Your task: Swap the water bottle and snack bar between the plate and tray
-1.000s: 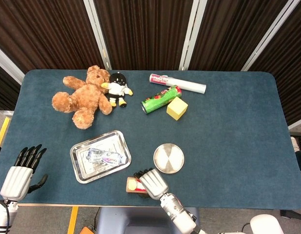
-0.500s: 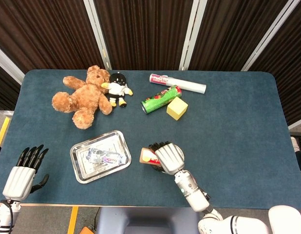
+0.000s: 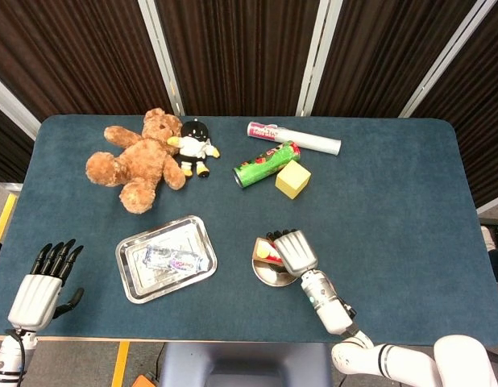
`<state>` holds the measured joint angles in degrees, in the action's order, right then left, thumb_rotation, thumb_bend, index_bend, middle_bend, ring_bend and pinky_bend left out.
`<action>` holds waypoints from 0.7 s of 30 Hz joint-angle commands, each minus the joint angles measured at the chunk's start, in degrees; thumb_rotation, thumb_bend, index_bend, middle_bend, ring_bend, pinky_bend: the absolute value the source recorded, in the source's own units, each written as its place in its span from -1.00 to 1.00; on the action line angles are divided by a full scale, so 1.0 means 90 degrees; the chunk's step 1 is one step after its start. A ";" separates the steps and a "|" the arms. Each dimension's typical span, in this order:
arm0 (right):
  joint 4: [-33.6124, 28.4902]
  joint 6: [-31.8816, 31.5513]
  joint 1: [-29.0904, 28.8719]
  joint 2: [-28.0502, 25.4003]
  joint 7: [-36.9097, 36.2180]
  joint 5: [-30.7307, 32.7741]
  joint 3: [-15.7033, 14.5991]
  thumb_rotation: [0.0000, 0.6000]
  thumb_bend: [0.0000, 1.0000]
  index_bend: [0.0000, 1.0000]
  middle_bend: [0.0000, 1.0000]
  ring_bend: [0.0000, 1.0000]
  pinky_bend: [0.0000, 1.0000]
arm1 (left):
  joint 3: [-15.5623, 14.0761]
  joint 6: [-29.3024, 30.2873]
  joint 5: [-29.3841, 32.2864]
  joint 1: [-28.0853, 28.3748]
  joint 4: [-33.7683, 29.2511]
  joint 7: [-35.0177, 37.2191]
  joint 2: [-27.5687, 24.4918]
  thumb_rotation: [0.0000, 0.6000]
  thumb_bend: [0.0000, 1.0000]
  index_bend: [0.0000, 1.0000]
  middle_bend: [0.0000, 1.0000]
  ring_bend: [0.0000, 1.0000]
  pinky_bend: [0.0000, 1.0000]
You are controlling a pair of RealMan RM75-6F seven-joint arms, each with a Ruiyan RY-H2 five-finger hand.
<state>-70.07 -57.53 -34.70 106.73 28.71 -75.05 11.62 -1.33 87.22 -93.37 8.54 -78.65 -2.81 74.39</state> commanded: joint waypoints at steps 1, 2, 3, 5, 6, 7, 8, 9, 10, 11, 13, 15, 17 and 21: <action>-0.0154 0.0122 -0.0036 -0.0127 -0.0191 0.0075 -0.0046 1.00 -0.15 -0.32 0.04 -0.15 0.26 | -0.0006 -0.0038 -0.0006 0.0018 0.0003 0.0079 0.0002 1.00 -0.29 -1.00 -1.00 -1.00 -0.95; -0.0219 0.0137 -0.0032 -0.0181 -0.0241 0.0089 -0.0054 1.00 -0.15 -0.44 -0.04 -0.22 0.19 | -0.0011 -0.0041 -0.0015 0.0020 0.0001 0.0114 -0.0002 1.00 -0.30 -1.00 -1.00 -1.00 -0.95; -0.0321 0.0148 -0.0023 -0.0262 -0.0284 0.0109 -0.0065 1.00 -0.16 -0.57 -0.12 -0.29 0.12 | -0.0012 -0.0032 -0.0027 0.0019 0.0007 0.0132 -0.0006 1.00 -0.30 -1.00 -1.00 -1.00 -0.95; -0.0481 0.0137 -0.0005 -0.0389 -0.0326 0.0121 -0.0088 1.00 -0.20 -0.77 -0.25 -0.41 0.04 | -0.0003 -0.0003 -0.0039 0.0012 0.0014 0.0131 -0.0002 1.00 -0.30 -1.00 -1.00 -1.00 -0.96; -0.0582 0.0118 0.0010 -0.0472 -0.0342 0.0121 -0.0107 1.00 -0.22 -0.84 -0.30 -0.46 0.01 | -0.0001 0.0001 -0.0042 0.0010 0.0017 0.0140 0.0001 1.00 -0.30 -1.00 -1.00 -1.00 -0.96; -0.0659 0.0101 0.0024 -0.0530 -0.0349 0.0124 -0.0124 1.00 -0.25 -0.90 -0.33 -0.49 -0.02 | -0.0001 -0.0003 -0.0040 0.0010 0.0019 0.0143 0.0001 1.00 -0.30 -1.00 -1.00 -1.00 -0.96; -0.0758 0.0072 0.0045 -0.0603 -0.0351 0.0121 -0.0152 1.00 -0.26 -0.94 -0.35 -0.51 -0.03 | 0.0001 -0.0012 -0.0033 0.0010 0.0020 0.0139 0.0002 1.00 -0.30 -1.00 -1.00 -1.00 -0.96; -0.0826 0.0053 0.0059 -0.0657 -0.0335 0.0119 -0.0178 1.00 -0.27 -0.98 -0.37 -0.53 -0.05 | 0.0004 -0.0020 -0.0027 0.0011 0.0019 0.0135 0.0004 1.00 -0.30 -1.00 -1.00 -1.00 -0.95; -0.0899 0.0040 0.0071 -0.0712 -0.0313 0.0121 -0.0205 1.00 -0.28 -0.99 -0.39 -0.54 -0.06 | 0.0004 -0.0028 -0.0022 0.0010 0.0019 0.0131 0.0005 1.00 -0.30 -1.00 -1.00 -1.00 -0.95; -0.0976 0.0024 0.0085 -0.0766 -0.0304 0.0121 -0.0229 1.00 -0.30 -1.00 -0.41 -0.56 -0.08 | 0.0003 -0.0034 -0.0019 0.0010 0.0016 0.0128 0.0006 1.00 -0.30 -1.00 -1.00 -1.00 -0.95; -0.1187 -0.0013 0.0126 -0.0922 -0.0288 0.0116 -0.0292 1.00 -0.32 -1.00 -0.45 -0.59 -0.11 | 0.0003 -0.0034 -0.0023 0.0007 -0.0003 0.0126 -0.0005 1.00 -0.30 -1.00 -1.00 -1.00 -0.95; -0.1531 -0.0063 0.0196 -0.1169 -0.0320 0.0093 -0.0368 1.00 -0.36 -1.00 -0.51 -0.65 -0.17 | 0.0005 0.0010 -0.0038 -0.0010 -0.0025 0.0120 -0.0021 1.00 -0.30 -1.00 -1.00 -1.00 -0.95; -0.2014 -0.0175 0.0307 -0.1511 -0.0506 0.0001 -0.0428 1.00 -0.38 -1.00 -0.59 -0.72 -0.24 | 0.0015 0.0081 -0.0061 -0.0034 -0.0043 0.0106 -0.0038 1.00 -0.30 -1.00 -1.00 -1.00 -0.95; -0.3235 -0.1156 0.0920 -0.2691 -0.1550 -0.1068 -0.0842 1.00 -0.40 -1.00 -0.74 -0.90 -0.48 | 0.0074 0.0309 -0.0073 -0.0122 -0.0089 0.0047 -0.0057 1.00 -0.30 -1.00 -1.00 -1.00 -0.95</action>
<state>-91.40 -61.07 -30.92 90.78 21.73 -77.20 7.39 -0.89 89.54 -94.01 7.73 -79.28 -2.15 73.94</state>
